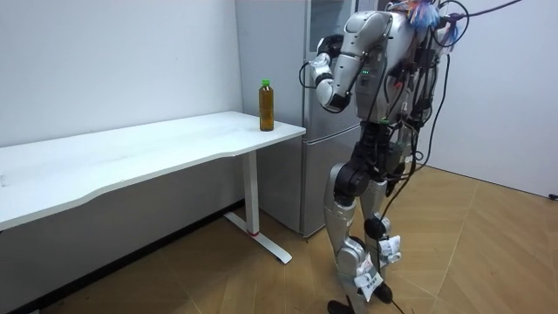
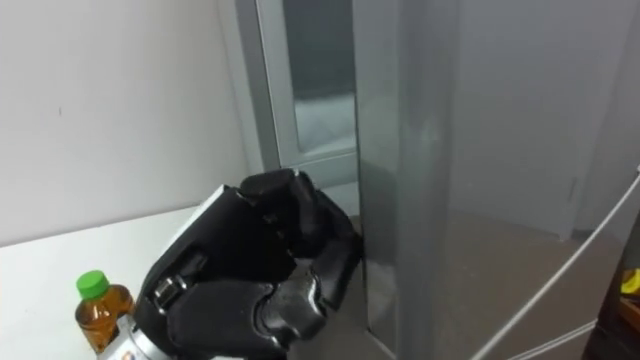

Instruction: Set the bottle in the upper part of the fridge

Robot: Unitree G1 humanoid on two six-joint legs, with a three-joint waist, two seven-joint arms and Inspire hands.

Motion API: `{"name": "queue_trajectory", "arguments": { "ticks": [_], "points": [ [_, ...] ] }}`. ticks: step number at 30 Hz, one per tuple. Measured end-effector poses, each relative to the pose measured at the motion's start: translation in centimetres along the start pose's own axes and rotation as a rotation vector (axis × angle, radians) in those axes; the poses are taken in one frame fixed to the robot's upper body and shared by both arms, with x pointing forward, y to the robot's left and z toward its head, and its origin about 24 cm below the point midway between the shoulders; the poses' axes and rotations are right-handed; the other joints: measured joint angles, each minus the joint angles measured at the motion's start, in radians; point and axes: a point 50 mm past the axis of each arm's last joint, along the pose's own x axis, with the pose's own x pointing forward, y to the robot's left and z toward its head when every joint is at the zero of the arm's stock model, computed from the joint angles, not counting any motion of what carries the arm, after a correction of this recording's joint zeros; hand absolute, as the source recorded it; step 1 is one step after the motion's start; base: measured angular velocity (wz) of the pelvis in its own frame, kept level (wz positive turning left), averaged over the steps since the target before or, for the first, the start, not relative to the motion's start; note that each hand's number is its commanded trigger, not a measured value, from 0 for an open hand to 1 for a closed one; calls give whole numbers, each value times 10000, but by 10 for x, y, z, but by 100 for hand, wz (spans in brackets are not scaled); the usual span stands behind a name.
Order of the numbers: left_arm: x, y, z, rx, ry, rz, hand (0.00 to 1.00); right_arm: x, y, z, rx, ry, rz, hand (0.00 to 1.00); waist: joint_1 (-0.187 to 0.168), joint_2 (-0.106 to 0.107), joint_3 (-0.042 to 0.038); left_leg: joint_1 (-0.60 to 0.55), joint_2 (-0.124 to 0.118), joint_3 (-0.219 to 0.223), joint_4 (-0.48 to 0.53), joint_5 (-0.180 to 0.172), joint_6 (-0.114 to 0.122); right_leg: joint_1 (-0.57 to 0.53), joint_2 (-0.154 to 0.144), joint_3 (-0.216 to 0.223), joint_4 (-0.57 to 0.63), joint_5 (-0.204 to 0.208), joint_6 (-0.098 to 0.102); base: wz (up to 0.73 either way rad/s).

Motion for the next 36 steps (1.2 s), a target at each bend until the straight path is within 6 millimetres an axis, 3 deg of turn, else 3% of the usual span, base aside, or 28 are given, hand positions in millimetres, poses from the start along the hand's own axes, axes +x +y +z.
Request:
{"name": "queue_trajectory", "arguments": {
  "ticks": [3,5,7,22,36],
  "points": [
    [0,-1,-2,-63,152,-51,56,0,0,0,-2,-2,54,0,2,-2,2,-2,4,13,-1,0,0,-14,11,36,-2,0,0,-1],
    [0,-1,-2,-65,157,-54,15,0,0,0,-5,-2,62,0,5,-4,3,-3,6,20,-3,0,0,-22,16,61,-4,0,0,-4],
    [0,-1,-2,-70,167,-61,0,0,0,0,-5,9,69,0,3,-4,3,-4,6,29,-5,0,0,-33,18,85,-5,0,0,-4],
    [-1,-3,-16,-330,993,-450,0,0,1,-2,395,97,118,0,-22,-11,35,58,31,237,-24,0,0,-6,36,223,33,12,-11,-2],
    [2,-10,-19,-475,1077,-709,0,0,-3,-5,772,257,-31,0,-327,89,65,27,46,310,-42,0,-1,-122,57,306,-1,17,-20,-2]
  ]
}}
